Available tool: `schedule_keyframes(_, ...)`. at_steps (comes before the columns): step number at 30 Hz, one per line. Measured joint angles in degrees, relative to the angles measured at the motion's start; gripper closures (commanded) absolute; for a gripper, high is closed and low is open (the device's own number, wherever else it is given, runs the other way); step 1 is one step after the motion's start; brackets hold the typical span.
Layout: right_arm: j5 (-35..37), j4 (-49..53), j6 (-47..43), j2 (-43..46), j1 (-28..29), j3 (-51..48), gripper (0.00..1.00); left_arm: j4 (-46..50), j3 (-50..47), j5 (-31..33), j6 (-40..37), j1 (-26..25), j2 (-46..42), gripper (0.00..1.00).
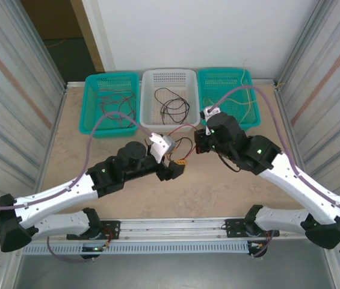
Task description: Untangle the cables
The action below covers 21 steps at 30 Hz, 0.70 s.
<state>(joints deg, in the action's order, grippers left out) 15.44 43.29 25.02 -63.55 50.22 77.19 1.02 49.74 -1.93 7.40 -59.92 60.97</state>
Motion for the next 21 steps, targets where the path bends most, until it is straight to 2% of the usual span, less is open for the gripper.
schedule_keyframes(7,-0.09,1.53,-3.13,0.33,-0.09,4.13,0.99,0.39,2.51,0.02,-5.88,0.0,2.93,0.29)
schedule_keyframes(11,-0.48,2.21,-3.56,0.33,-0.09,4.83,0.99,0.72,3.54,0.02,-7.56,0.0,3.65,0.35)
schedule_keyframes(16,-1.27,2.34,-3.69,0.31,-0.09,5.03,0.98,0.87,5.42,-0.17,-8.55,0.0,5.05,0.53)
schedule_keyframes(19,-1.55,2.29,-3.69,0.31,-0.09,5.18,0.98,1.25,6.25,-0.98,-8.41,0.0,5.92,0.68)
schedule_keyframes(21,-1.53,2.25,-3.67,0.28,-0.09,5.22,0.98,1.57,6.84,-1.73,-7.89,0.0,6.56,0.82)
